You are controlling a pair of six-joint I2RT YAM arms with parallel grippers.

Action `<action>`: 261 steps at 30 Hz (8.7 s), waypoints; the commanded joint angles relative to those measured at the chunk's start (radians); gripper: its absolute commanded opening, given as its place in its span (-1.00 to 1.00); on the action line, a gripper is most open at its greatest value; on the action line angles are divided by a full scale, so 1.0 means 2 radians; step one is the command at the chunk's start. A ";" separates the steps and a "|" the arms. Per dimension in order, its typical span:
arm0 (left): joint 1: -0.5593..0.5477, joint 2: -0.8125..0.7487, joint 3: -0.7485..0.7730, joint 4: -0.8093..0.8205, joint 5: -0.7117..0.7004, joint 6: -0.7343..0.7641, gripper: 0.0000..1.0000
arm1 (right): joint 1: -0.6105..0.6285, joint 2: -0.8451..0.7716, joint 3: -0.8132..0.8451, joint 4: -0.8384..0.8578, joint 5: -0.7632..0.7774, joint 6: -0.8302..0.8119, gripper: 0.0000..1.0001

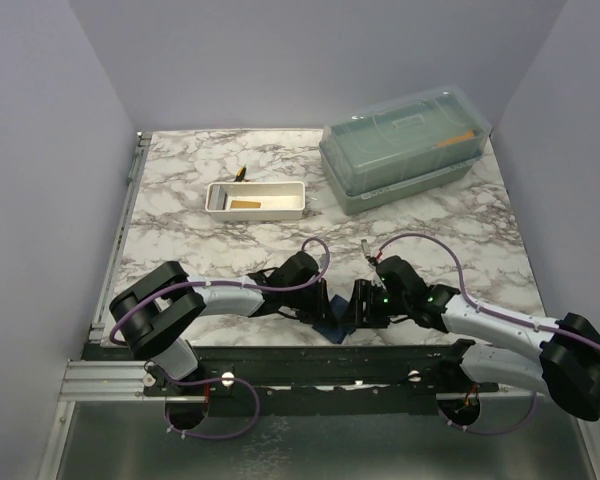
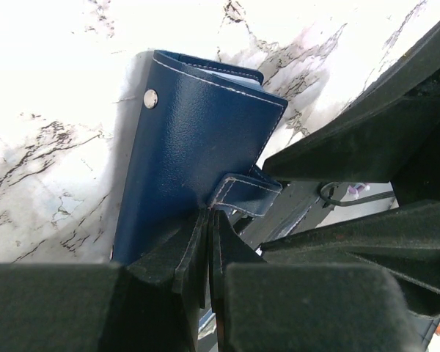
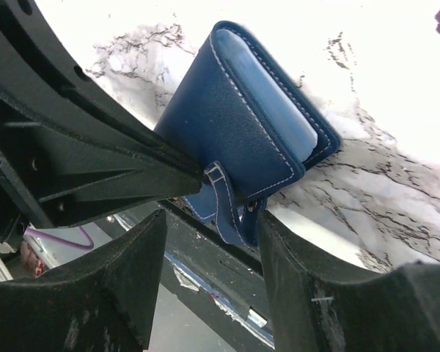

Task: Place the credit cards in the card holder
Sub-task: Close the card holder at the center of the board.

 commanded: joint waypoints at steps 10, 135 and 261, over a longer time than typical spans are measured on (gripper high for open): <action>0.000 0.004 -0.002 -0.037 -0.042 0.015 -0.79 | 0.003 -0.039 -0.048 0.026 -0.104 0.019 -0.06; 0.134 -0.022 -0.014 0.016 0.144 0.017 -0.88 | 0.013 0.133 0.071 -0.042 0.101 -0.055 -0.43; 0.083 -0.031 0.151 -0.356 -0.059 0.222 -1.00 | 0.000 0.312 0.135 0.187 -0.084 0.017 -0.87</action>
